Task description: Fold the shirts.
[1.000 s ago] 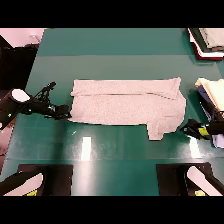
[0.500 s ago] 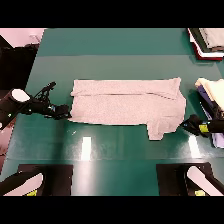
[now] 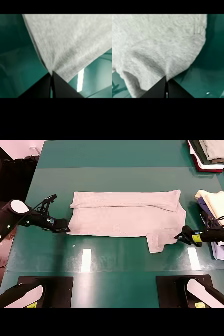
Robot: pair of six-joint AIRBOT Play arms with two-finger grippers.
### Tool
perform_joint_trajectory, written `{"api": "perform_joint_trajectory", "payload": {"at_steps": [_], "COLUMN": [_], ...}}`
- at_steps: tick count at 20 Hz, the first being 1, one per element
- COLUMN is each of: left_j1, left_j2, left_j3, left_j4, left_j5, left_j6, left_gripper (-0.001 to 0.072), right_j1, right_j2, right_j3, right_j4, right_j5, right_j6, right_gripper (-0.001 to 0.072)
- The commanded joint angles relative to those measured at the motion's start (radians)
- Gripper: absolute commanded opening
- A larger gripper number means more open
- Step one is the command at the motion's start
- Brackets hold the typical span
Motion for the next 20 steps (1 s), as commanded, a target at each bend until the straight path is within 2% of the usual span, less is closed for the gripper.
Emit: {"api": "perform_joint_trajectory", "payload": {"at_steps": [1,4,6,8,10,12,17,20], "left_j1": [0.0,0.0,0.0,0.0,0.0,0.0,0.0,0.0], "left_j2": [0.078,0.208,0.274,0.306,0.306,0.304,0.299,0.253], "left_j3": [0.014,0.014,0.014,0.016,0.021,0.02,0.02,0.018], "left_j4": [0.134,0.141,0.126,0.089,0.082,0.082,0.114,0.135], "left_j5": [-0.112,-0.256,-0.342,-0.345,-0.249,-0.089,0.134,0.2], "left_j6": [0.01,0.005,0.0,0.0,-0.034,-0.05,-0.107,-0.15], "left_gripper": [0.002,0.0021,0.0021,0.0021,0.0021,0.0021,0.0021,0.0021], "right_j1": [-0.023,-0.027,-0.025,-0.002,0.059,0.131,0.274,0.306], "right_j2": [0.122,0.253,0.33,0.387,0.412,0.381,0.142,-0.019], "right_j3": [0.058,0.127,0.134,0.135,0.139,0.17,0.346,0.453], "right_j4": [-0.122,-0.238,-0.229,-0.227,-0.227,-0.227,-0.231,-0.231], "right_j5": [0.171,0.338,0.374,0.355,0.288,0.233,0.122,0.111], "right_j6": [0.002,0.055,0.055,0.07,0.078,0.102,0.126,0.126], "right_gripper": [0.0013,0.0012,0.0013,0.0013,0.0013,0.0012,0.0013,0.0013]}}
